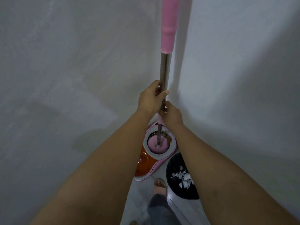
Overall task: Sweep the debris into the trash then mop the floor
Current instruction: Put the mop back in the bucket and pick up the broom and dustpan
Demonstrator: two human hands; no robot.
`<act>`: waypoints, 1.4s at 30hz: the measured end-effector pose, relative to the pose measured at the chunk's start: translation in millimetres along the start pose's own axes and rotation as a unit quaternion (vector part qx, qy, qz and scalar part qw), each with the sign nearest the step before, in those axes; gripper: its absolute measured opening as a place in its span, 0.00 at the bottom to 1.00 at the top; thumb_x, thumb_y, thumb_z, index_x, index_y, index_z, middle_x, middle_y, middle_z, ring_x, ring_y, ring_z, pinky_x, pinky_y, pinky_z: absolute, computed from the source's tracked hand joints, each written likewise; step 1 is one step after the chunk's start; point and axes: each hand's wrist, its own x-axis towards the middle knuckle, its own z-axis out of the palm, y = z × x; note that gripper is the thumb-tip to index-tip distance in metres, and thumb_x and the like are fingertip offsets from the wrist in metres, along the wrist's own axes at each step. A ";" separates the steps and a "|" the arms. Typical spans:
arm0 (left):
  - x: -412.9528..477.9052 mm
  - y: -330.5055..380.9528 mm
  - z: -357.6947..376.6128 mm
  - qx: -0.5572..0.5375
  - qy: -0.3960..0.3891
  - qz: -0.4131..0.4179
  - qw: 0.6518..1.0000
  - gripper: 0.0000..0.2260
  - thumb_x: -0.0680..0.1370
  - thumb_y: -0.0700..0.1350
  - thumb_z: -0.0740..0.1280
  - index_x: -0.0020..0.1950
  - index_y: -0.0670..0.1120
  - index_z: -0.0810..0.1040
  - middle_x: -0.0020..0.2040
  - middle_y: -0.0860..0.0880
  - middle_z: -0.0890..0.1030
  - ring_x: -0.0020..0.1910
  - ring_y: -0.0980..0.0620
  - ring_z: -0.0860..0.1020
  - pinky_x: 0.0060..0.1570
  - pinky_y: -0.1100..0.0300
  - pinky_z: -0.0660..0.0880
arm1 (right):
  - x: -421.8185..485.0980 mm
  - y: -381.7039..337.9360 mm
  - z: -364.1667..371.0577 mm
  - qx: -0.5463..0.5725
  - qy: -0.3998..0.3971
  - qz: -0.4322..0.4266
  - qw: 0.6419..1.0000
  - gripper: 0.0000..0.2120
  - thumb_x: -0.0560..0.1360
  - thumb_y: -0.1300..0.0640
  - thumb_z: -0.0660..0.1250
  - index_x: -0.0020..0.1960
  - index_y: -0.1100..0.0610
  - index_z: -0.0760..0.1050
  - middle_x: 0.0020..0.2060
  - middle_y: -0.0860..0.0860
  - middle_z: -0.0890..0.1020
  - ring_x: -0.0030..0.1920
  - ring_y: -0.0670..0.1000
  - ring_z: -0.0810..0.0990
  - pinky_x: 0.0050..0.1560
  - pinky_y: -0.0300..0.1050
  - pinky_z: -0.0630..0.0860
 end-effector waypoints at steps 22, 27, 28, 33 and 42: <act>-295.0 -84.9 86.5 0.435 -0.206 0.106 0.870 0.27 0.83 0.56 0.48 0.79 0.45 0.49 0.79 0.43 0.49 0.78 0.45 0.46 0.76 0.46 0.48 | -329.9 181.8 -22.8 -0.238 0.024 0.098 0.966 0.33 0.82 0.39 0.49 0.81 0.53 0.46 0.80 0.52 0.52 0.79 0.54 0.47 0.77 0.53 0.46; -346.7 -70.4 144.1 0.459 -0.228 0.163 0.843 0.29 0.82 0.59 0.49 0.79 0.46 0.49 0.79 0.43 0.51 0.78 0.45 0.47 0.75 0.48 0.46 | -408.5 242.5 -56.8 -0.227 0.071 0.163 0.957 0.32 0.82 0.40 0.49 0.81 0.52 0.47 0.80 0.51 0.51 0.79 0.53 0.46 0.77 0.51 0.44; -354.8 -65.8 157.3 0.460 -0.234 0.174 0.839 0.29 0.82 0.58 0.49 0.79 0.46 0.49 0.79 0.43 0.51 0.78 0.45 0.48 0.75 0.48 0.46 | -421.0 253.6 -65.7 -0.221 0.080 0.175 0.956 0.32 0.83 0.40 0.49 0.81 0.53 0.47 0.80 0.51 0.50 0.79 0.53 0.45 0.77 0.51 0.44; -381.4 -37.2 234.6 0.468 -0.267 0.218 0.813 0.29 0.82 0.58 0.49 0.79 0.44 0.51 0.79 0.44 0.53 0.78 0.46 0.49 0.76 0.48 0.48 | -459.3 310.6 -114.8 -0.183 0.113 0.224 0.951 0.31 0.83 0.43 0.50 0.81 0.54 0.45 0.80 0.52 0.50 0.79 0.53 0.46 0.77 0.50 0.46; -396.8 26.7 428.6 0.440 -0.310 0.213 0.815 0.29 0.83 0.56 0.50 0.79 0.43 0.48 0.79 0.43 0.53 0.77 0.45 0.50 0.75 0.50 0.50 | -431.4 444.7 -238.1 -0.168 0.138 0.222 0.951 0.30 0.83 0.44 0.51 0.80 0.57 0.52 0.78 0.56 0.57 0.78 0.56 0.54 0.76 0.50 0.53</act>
